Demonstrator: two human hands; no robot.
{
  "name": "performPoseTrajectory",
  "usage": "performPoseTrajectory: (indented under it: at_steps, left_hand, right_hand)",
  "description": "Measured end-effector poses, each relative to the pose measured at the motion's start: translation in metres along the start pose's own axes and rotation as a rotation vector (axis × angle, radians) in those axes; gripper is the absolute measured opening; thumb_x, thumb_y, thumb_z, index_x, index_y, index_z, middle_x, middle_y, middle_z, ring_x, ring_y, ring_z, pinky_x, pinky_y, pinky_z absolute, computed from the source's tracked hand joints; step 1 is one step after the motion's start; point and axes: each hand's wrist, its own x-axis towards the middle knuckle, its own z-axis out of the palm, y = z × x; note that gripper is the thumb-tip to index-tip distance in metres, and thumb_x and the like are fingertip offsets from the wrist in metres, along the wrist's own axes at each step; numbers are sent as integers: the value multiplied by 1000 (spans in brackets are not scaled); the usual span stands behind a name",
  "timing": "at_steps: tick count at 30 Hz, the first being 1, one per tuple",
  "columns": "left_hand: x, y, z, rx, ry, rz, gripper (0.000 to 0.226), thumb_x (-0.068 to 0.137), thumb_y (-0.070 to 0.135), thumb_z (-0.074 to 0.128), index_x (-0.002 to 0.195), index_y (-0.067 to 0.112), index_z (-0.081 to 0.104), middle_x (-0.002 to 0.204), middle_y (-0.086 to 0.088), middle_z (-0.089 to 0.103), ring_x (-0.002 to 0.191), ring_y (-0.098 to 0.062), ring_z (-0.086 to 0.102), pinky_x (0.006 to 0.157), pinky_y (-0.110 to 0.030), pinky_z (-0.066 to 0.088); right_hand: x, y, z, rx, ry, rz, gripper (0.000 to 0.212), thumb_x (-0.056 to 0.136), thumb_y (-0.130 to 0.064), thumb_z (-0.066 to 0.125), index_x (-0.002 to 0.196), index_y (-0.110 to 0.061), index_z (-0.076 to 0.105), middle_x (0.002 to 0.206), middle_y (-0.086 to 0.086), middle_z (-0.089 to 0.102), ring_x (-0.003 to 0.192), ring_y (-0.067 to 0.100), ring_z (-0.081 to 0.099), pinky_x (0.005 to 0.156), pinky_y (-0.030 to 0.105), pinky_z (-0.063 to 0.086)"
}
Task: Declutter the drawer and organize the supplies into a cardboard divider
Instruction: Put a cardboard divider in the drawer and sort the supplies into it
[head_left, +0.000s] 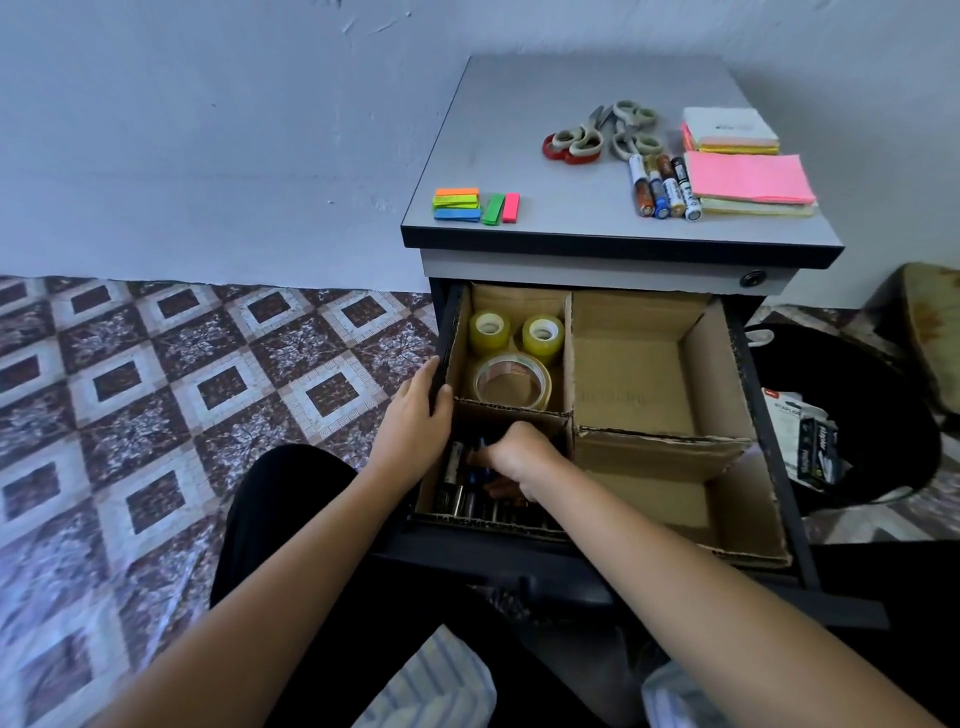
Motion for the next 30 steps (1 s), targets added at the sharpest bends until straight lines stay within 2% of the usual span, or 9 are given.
performPoseTrajectory:
  at_steps: [4,8,12,14,16,18,22,26,30]
  left_hand:
    - [1,-4,2,-12,5,4,48,100,30,38,146,21,28,149,-1,37,137,-18,32,107,-32,30]
    - [2,-5,4,-18,23,-3,48,99,31,38,146,23,28,148,-2,38,136,-19,34,105,-34,33]
    - [3,-7,5,-29,29,-1,48,99,31,38,146,23,29,147,-2,39,136,-19,34,105,-35,33]
    - [4,-8,6,-38,31,-5,48,99,31,38,145,24,29,147,-1,39,135,-19,35,104,-35,34]
    - [4,-9,6,-46,29,-10,47,99,32,38,145,25,29,146,-1,40,135,-19,36,104,-35,34]
    - [4,-9,6,-49,25,-11,47,99,32,38,145,25,29,146,-1,40,135,-19,36,104,-36,33]
    - [3,-10,6,-54,25,-19,47,99,33,38,145,27,29,146,-2,40,134,-19,37,104,-36,34]
    - [4,-10,6,-57,22,-22,47,99,33,38,144,27,30,145,-2,41,132,-20,39,103,-36,35]
    - [3,-10,6,-68,16,-23,46,99,33,38,144,27,30,144,-3,42,132,-21,39,101,-34,35]
  right_hand:
    - [7,6,-2,-78,29,3,20,90,-16,60,76,-6,51,76,11,59,66,25,59,61,33,53]
    - [9,7,-3,-163,109,-87,8,89,-11,59,87,-3,59,91,16,65,81,31,64,69,36,54]
    - [13,7,2,-162,112,-84,23,88,-18,63,101,0,62,101,19,67,89,33,66,82,43,56]
    - [12,7,3,-181,121,-95,24,88,-22,64,98,-1,60,104,17,66,90,28,64,77,37,55]
    - [9,7,4,-232,102,-105,24,86,-27,68,87,-9,53,100,12,64,84,24,58,59,29,48]
    - [5,7,4,-281,63,-112,30,81,-30,73,90,-11,51,95,10,60,81,23,55,53,25,41]
    - [2,8,7,-295,110,-139,46,79,-26,75,114,-3,57,106,12,63,92,26,61,67,31,47]
    - [4,10,11,-331,178,-164,43,80,-24,73,115,-3,59,112,12,64,101,25,61,78,30,48]
    - [4,14,12,-371,207,-190,31,85,-21,69,109,-5,61,108,10,64,95,22,61,71,27,45]
